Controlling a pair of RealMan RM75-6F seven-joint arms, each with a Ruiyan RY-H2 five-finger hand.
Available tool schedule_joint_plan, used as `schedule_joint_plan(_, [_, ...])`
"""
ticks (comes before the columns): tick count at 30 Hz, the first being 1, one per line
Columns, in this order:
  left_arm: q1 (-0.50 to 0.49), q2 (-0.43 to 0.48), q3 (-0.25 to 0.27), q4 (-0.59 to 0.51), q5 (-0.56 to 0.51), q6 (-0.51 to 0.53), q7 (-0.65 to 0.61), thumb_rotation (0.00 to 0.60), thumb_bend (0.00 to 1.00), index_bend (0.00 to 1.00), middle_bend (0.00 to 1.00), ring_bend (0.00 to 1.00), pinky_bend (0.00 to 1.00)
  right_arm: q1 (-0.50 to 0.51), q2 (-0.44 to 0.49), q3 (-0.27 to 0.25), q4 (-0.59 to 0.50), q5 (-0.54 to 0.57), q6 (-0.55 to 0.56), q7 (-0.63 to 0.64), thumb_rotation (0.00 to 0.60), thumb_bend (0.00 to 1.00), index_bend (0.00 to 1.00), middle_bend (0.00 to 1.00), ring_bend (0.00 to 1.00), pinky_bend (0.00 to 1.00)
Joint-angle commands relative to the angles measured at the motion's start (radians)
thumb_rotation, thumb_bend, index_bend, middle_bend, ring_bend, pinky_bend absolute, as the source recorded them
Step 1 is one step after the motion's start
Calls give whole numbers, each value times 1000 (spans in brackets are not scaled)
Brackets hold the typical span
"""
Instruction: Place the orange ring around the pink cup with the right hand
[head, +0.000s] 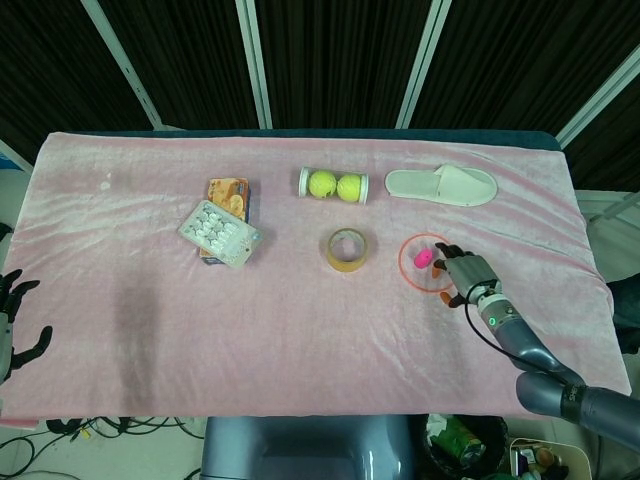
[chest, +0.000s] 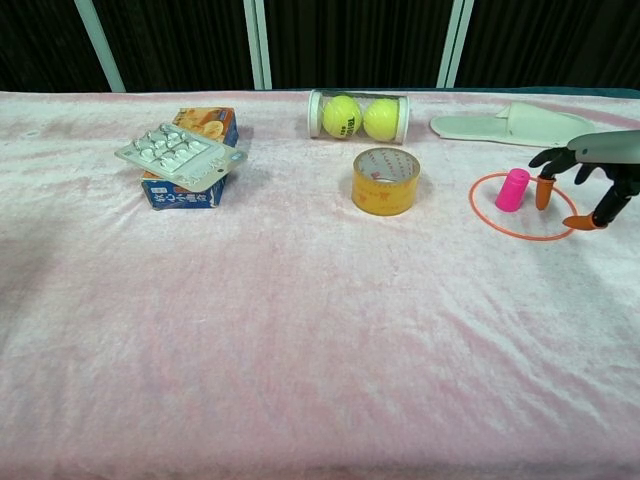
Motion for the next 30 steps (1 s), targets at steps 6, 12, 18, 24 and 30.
schedule_joint_plan(6, [1,-1,2,-1,6,4,0,600,339,194,65,0,0,-117,149,-16,-191,-113,182,64,600,319,345,0,0,161])
schedule_joint_plan(12, [3,-3,4,-4,7,7,3,600,339,194,65,0,0,-290,200,-82,-280,-295,449,128,600,310,137,0,0,161])
schedule_joint_plan(18, [5,-4,6,-8,10,12,7,600,339,194,65,0,0,-459,127,-153,-241,-411,701,125,600,261,21,0,0,160])
schedule_joint_plan(24, [10,-4,11,-10,18,19,7,600,339,194,64,0,0,-561,25,-172,-122,-464,847,131,600,232,0,0,0,160])
schedule_joint_plan(30, [15,-2,15,-24,6,15,17,600,339,192,62,0,0,-591,4,-140,-75,-480,912,131,600,229,0,0,0,160])
